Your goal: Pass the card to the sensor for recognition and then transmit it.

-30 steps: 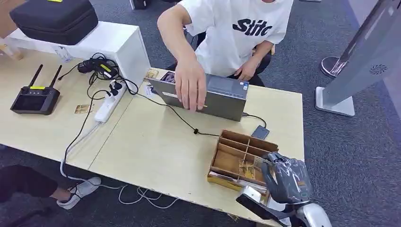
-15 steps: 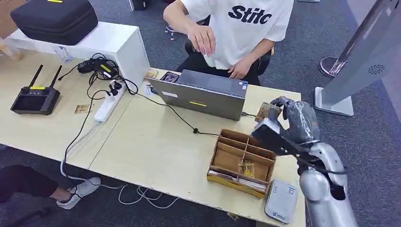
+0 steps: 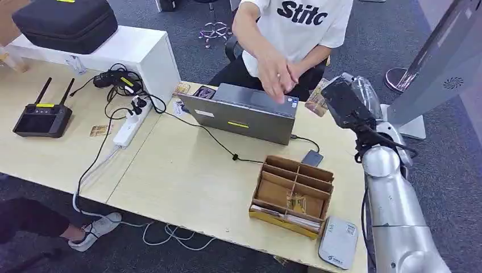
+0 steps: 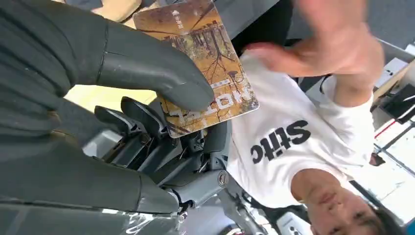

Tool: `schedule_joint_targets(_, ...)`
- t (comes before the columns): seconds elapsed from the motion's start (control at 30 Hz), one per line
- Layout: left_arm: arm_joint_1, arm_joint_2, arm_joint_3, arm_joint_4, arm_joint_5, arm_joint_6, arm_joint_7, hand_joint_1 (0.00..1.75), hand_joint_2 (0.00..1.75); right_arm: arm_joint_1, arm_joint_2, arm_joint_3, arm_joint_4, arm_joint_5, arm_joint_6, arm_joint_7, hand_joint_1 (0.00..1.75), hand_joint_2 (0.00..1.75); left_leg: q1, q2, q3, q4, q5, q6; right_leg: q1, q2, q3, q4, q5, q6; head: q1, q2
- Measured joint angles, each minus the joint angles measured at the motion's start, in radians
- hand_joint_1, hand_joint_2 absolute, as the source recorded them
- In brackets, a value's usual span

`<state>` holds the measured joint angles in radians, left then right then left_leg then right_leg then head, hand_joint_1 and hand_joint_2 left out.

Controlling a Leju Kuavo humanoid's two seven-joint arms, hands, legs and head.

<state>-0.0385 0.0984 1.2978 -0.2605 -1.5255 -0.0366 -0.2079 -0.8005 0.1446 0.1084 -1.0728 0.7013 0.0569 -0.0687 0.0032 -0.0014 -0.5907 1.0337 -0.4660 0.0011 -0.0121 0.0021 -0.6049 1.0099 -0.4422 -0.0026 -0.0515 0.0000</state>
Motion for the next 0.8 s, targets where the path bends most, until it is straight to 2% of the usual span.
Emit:
schedule_joint_targets(0.2,-0.004,0.006,-0.029,0.005,0.000,-0.006,0.000,0.00,1.75,-0.066,0.042,-0.093,0.123,-0.135,-0.004,-0.030,1.75,1.75,0.000,0.000,0.000,0.000,0.000,0.000,0.000,0.000,0.000,0.000,0.000,0.000,0.000,0.000)
schedule_joint_targets(0.4,-0.004,0.008,-0.043,0.005,0.000,-0.008,0.001,0.00,1.75,-0.092,0.067,-0.140,0.190,-0.169,0.003,-0.045,1.75,1.75,0.000,-0.001,0.000,0.000,0.000,0.000,0.000,-0.001,0.000,0.000,0.000,0.000,0.000,0.000)
schedule_joint_targets(0.43,-0.004,0.008,-0.044,0.006,0.000,-0.008,0.004,0.00,1.75,-0.095,0.069,-0.145,0.200,-0.183,0.012,-0.048,0.17,1.75,0.000,-0.001,0.000,0.000,0.000,0.000,0.000,-0.001,0.000,0.000,0.000,0.000,0.000,0.000)
schedule_joint_targets(0.47,-0.004,0.008,-0.044,0.006,0.000,-0.008,0.005,0.00,1.75,-0.098,0.073,-0.152,0.210,-0.205,0.029,-0.051,0.00,1.75,0.000,-0.001,0.000,0.000,0.000,0.000,0.000,0.000,0.000,0.000,0.000,0.000,0.000,0.000)
schedule_joint_targets(0.6,-0.006,0.012,-0.045,0.008,0.000,-0.008,0.003,0.00,1.75,-0.110,0.077,-0.189,0.265,-0.373,0.135,-0.099,0.00,1.75,0.000,-0.001,0.000,0.000,0.000,0.000,0.000,0.000,-0.001,0.000,0.000,0.000,0.000,0.000)
schedule_joint_targets(0.7,-0.006,0.016,-0.047,0.009,0.000,-0.014,-0.002,0.00,1.75,-0.111,0.067,-0.227,0.291,-0.513,0.155,-0.154,0.00,1.75,0.000,-0.001,0.000,0.000,0.000,0.000,0.000,-0.001,-0.001,-0.001,0.000,0.000,0.000,0.000)
schedule_joint_targets(0.8,-0.006,0.016,-0.052,0.009,0.000,-0.014,-0.003,0.00,1.75,-0.105,0.040,-0.292,0.295,-0.679,0.146,-0.178,0.00,1.75,0.000,-0.001,0.000,0.000,0.000,0.000,0.000,-0.001,-0.001,-0.001,0.000,0.000,0.000,0.000)
